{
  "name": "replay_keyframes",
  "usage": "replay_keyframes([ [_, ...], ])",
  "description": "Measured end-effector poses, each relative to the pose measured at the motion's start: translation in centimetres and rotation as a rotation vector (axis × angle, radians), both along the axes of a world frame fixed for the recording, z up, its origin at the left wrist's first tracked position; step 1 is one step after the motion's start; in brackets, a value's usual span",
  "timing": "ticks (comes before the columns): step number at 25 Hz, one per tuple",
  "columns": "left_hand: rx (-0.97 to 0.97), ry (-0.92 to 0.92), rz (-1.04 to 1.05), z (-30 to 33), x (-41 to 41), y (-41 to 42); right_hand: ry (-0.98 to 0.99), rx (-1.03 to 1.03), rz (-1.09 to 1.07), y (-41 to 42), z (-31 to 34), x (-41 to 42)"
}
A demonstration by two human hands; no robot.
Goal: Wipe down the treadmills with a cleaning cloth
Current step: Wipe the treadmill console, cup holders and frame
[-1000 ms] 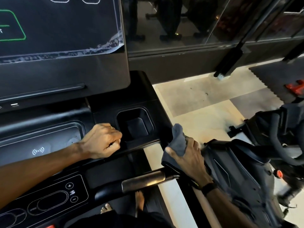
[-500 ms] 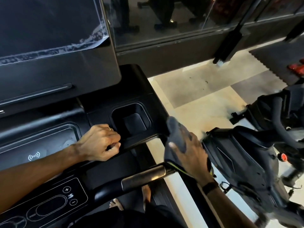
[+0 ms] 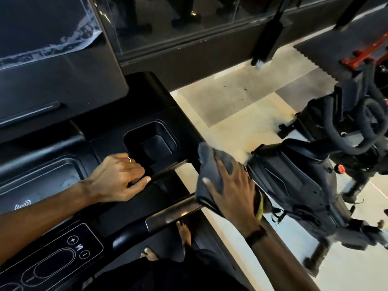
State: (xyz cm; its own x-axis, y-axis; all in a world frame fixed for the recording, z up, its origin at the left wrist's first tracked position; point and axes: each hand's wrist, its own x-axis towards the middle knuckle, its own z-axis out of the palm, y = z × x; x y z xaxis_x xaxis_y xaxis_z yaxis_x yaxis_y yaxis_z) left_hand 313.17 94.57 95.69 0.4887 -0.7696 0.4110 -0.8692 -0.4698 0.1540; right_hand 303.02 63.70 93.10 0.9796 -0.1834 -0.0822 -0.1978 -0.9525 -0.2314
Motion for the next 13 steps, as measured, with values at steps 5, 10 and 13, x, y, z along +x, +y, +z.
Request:
replay_keyframes([
  [5, -0.033, -0.073, -0.095, 0.5, 1.1, -4.1, 0.402, 0.465, -0.455, -9.0, -2.0, -1.8],
  [10, -0.052, -0.055, -0.17, 1.3, 2.4, -7.9, 0.265, 0.366, -0.401, -4.1, -0.6, 1.5],
  [13, -0.056, -0.048, -0.233, 1.5, 2.2, -9.9, -0.002, 0.047, -0.187, -1.8, 0.9, -4.5],
])
